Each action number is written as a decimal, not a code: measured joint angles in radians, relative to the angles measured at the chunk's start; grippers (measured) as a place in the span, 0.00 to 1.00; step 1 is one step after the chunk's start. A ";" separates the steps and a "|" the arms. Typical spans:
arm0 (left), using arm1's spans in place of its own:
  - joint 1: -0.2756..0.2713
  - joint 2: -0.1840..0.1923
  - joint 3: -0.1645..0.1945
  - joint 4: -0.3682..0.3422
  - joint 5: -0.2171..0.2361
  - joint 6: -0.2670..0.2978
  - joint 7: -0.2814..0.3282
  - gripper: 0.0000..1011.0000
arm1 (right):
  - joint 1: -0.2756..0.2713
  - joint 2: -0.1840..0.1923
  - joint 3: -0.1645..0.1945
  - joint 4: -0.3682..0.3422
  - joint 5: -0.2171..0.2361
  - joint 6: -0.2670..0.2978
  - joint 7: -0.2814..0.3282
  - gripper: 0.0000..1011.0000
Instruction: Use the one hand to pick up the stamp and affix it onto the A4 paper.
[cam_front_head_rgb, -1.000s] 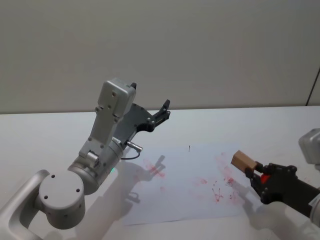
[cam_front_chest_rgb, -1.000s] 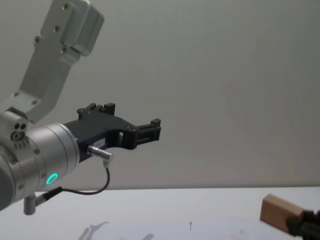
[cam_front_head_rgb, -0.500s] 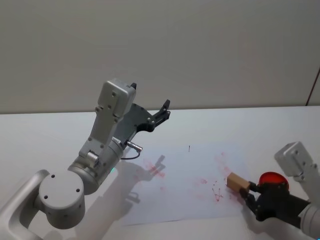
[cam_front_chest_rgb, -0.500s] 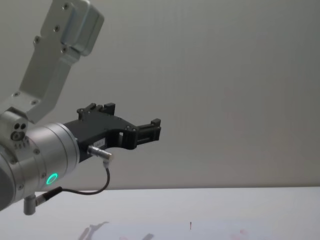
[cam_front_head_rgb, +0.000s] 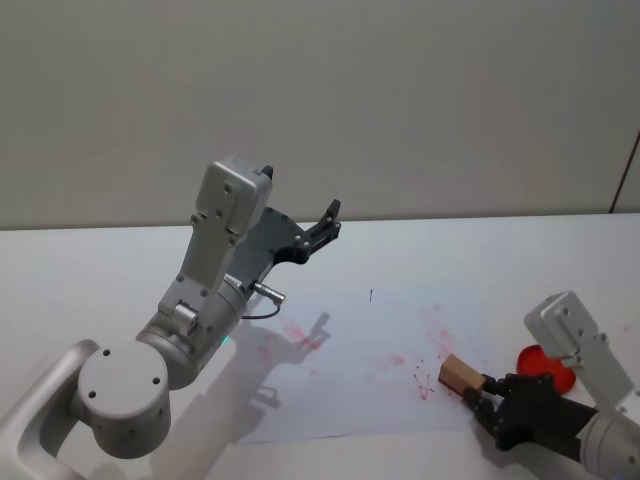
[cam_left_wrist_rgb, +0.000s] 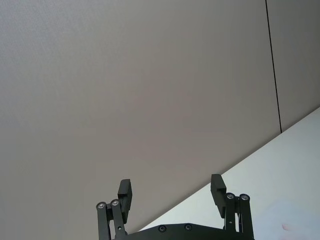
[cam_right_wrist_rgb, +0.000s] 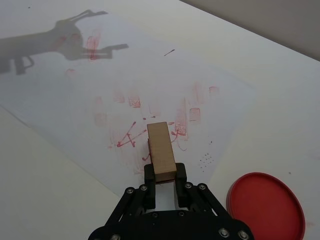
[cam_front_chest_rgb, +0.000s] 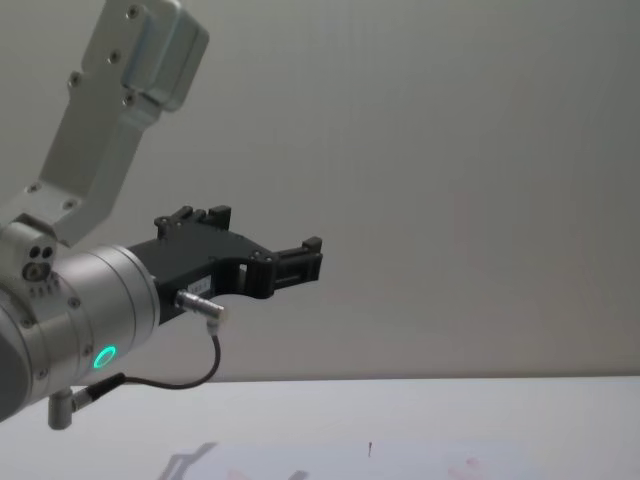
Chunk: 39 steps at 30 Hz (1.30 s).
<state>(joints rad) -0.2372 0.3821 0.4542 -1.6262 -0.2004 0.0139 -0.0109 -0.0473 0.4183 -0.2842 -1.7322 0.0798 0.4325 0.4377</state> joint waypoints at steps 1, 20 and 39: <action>0.000 0.000 0.000 0.000 0.000 0.000 0.000 0.99 | 0.002 -0.003 -0.002 0.003 0.000 0.000 0.000 0.22; 0.000 0.000 0.000 0.000 0.000 0.000 0.000 0.99 | 0.033 -0.019 0.017 -0.043 0.066 -0.052 -0.035 0.22; 0.000 0.000 0.000 0.000 0.000 0.000 0.000 0.99 | -0.020 0.054 0.093 -0.111 0.163 -0.064 -0.143 0.22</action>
<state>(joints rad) -0.2372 0.3821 0.4542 -1.6262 -0.2004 0.0139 -0.0109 -0.0669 0.4720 -0.1912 -1.8435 0.2433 0.3688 0.2946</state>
